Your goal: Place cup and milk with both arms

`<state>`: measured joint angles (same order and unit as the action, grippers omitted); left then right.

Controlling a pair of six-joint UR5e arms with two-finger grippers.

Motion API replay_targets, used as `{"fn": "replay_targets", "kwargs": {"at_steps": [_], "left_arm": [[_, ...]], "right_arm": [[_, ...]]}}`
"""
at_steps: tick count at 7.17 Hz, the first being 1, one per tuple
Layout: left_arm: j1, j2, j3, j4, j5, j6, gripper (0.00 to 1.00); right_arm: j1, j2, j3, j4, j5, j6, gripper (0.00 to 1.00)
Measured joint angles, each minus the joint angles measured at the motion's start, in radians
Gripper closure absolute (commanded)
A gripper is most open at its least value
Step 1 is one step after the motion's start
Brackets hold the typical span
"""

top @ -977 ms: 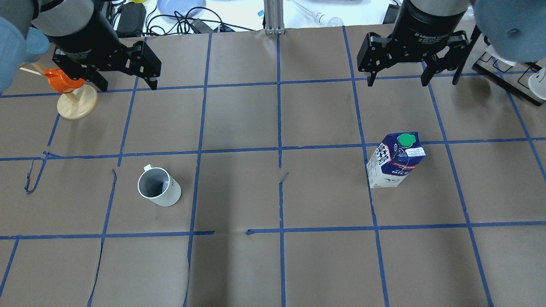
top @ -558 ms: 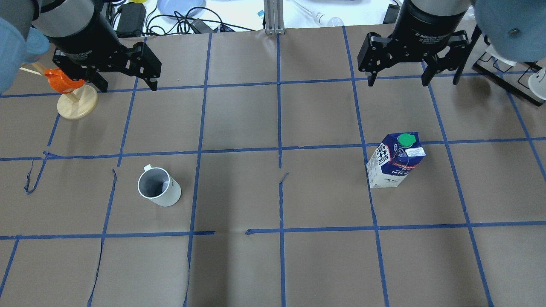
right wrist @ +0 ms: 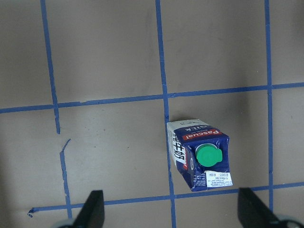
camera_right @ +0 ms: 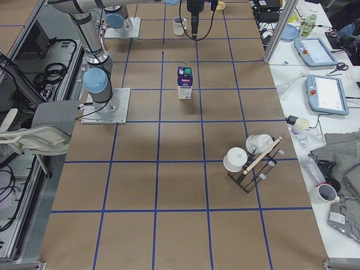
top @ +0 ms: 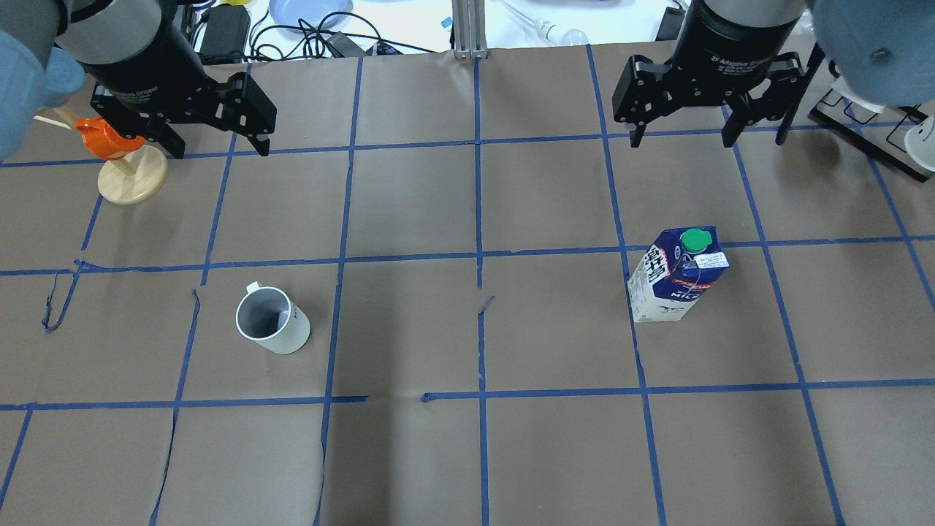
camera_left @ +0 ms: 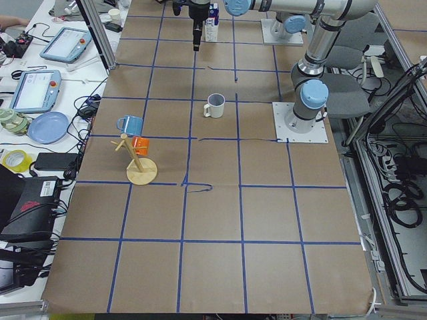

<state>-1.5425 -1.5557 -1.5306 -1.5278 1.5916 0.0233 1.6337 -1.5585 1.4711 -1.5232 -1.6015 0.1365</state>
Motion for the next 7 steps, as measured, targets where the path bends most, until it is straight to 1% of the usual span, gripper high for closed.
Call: {"fn": "replay_targets", "kwargs": {"at_steps": [2,3,4,5,7], "left_arm": [[0.021,0.0,-0.008,-0.002,0.001,0.008,0.0],[0.043,-0.002,-0.031,-0.002,0.001,0.035,0.0],[0.081,0.001,-0.086,0.003,0.0,0.103,0.0],[0.128,0.009,-0.164,0.032,-0.001,0.181,0.0],[0.209,0.007,-0.332,0.175,-0.011,0.301,0.0]], "right_arm": [[0.0,0.0,0.0,0.0,0.0,0.0,0.0],[0.0,0.0,0.0,0.0,0.0,0.0,0.0],[-0.001,0.0,0.0,0.0,0.0,-0.001,0.0],[-0.001,0.0,0.0,0.0,0.0,-0.001,0.0],[-0.002,0.001,0.0,0.0,-0.001,-0.001,0.0]]}}
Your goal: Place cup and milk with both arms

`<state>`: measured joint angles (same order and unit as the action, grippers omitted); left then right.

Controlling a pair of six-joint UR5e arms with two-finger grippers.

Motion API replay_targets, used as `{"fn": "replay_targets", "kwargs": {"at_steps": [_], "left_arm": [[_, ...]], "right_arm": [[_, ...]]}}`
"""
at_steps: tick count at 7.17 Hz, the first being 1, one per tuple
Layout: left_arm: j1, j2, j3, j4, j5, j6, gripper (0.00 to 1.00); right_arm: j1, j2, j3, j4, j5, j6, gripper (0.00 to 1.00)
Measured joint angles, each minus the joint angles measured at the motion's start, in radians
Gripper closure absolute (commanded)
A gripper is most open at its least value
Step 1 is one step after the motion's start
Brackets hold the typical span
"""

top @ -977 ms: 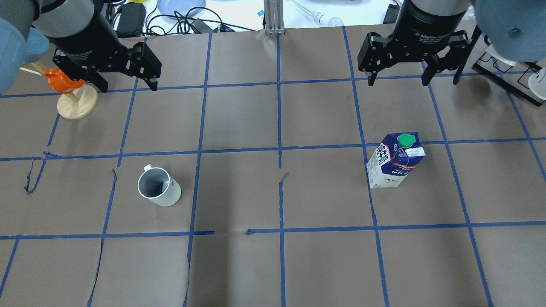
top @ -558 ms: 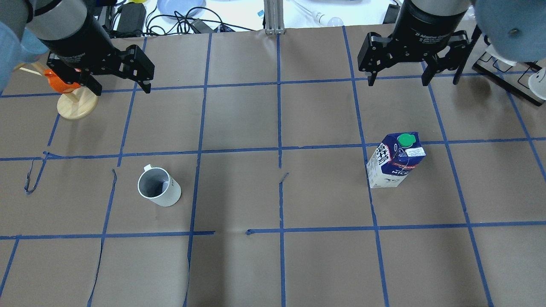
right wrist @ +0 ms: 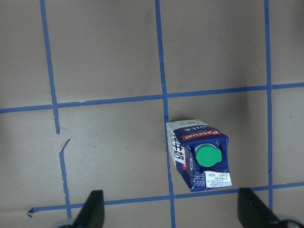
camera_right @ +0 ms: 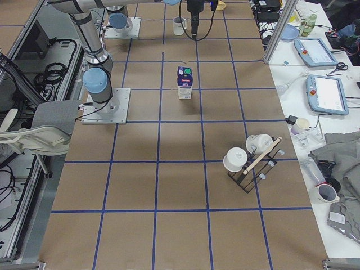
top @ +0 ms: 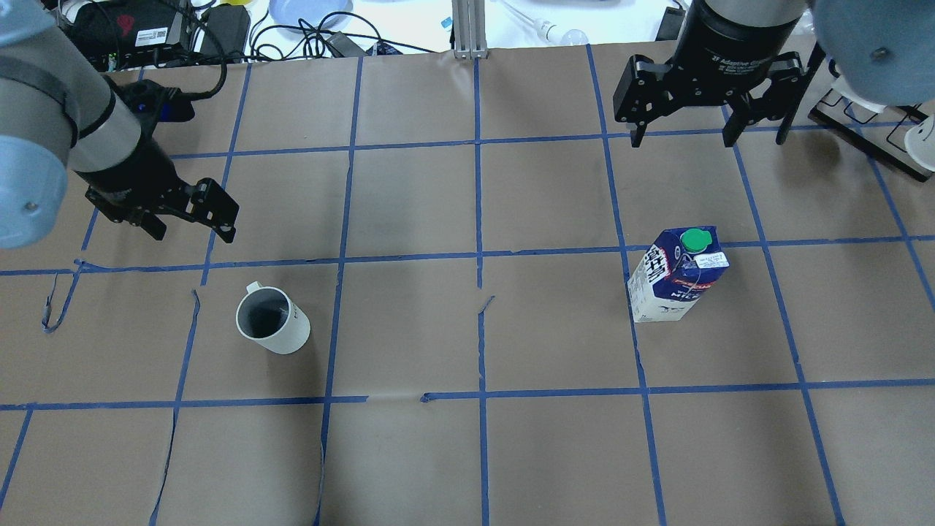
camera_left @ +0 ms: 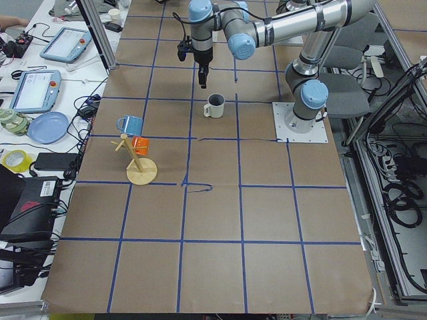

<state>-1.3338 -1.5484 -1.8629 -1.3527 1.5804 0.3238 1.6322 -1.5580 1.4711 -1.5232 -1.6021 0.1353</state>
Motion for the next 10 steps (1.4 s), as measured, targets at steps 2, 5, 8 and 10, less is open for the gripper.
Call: {"fn": "replay_targets", "kwargs": {"at_steps": [2,5,8,10], "left_arm": [[0.031,-0.015,-0.152,0.165,-0.018,0.033,0.12],[0.037,-0.045,-0.27,0.28,-0.022,0.03,0.6],[0.038,-0.059,-0.286,0.288,-0.023,0.013,1.0],[0.037,-0.067,-0.279,0.291,-0.022,-0.017,1.0]], "right_arm": [[0.0,0.0,0.0,0.0,0.005,0.001,0.0],[0.003,-0.001,0.004,0.0,0.012,0.001,0.0],[0.002,-0.001,0.005,0.0,0.013,0.001,0.0],[0.002,-0.001,0.005,0.0,0.014,0.001,0.0]]}}
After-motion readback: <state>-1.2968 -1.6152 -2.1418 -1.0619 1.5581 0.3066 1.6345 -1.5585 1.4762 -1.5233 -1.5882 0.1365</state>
